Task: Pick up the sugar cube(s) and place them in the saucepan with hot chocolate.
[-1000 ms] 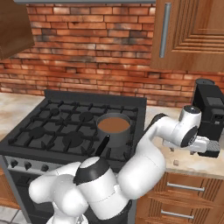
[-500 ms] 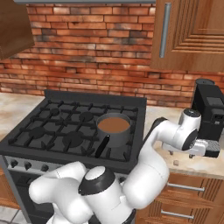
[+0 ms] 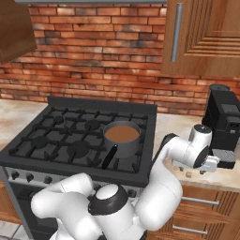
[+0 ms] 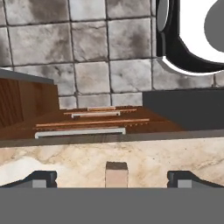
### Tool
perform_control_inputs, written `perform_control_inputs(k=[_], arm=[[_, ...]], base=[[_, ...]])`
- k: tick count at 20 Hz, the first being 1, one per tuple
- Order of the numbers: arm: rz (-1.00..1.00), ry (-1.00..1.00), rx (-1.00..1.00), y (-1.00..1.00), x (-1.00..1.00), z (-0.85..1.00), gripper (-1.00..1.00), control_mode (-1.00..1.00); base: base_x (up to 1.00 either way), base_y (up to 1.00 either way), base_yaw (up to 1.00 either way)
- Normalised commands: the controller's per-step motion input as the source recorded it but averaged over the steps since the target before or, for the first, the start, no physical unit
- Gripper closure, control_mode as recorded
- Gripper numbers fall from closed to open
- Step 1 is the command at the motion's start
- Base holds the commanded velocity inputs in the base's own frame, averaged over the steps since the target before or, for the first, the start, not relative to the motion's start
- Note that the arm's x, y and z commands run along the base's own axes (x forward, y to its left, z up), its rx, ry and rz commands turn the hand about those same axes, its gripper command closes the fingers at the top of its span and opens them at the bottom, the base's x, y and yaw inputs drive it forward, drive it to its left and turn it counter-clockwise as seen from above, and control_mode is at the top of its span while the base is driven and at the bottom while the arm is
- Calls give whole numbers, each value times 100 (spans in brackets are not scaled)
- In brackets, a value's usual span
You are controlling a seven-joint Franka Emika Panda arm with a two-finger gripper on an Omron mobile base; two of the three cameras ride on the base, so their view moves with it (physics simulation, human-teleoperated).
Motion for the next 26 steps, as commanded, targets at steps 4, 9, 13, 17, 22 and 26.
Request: perform_control_inputs(k=[4, 9, 13, 17, 22, 26], arm=[[5, 1, 0, 0, 16, -25, -100, -100], [4, 9, 0, 0, 14, -21, -100, -100], [3, 11, 0, 0, 18, -23, -100, -100], [3, 7, 0, 0, 16, -16, -100, -100], [2, 4, 0, 0, 11, -14, -100, -100], [2, 1, 0, -6, 3, -16, -100, -100]], base=[[0, 0, 0], [0, 0, 0], [0, 0, 0], [0, 0, 0], [0, 0, 0], [0, 0, 0]])
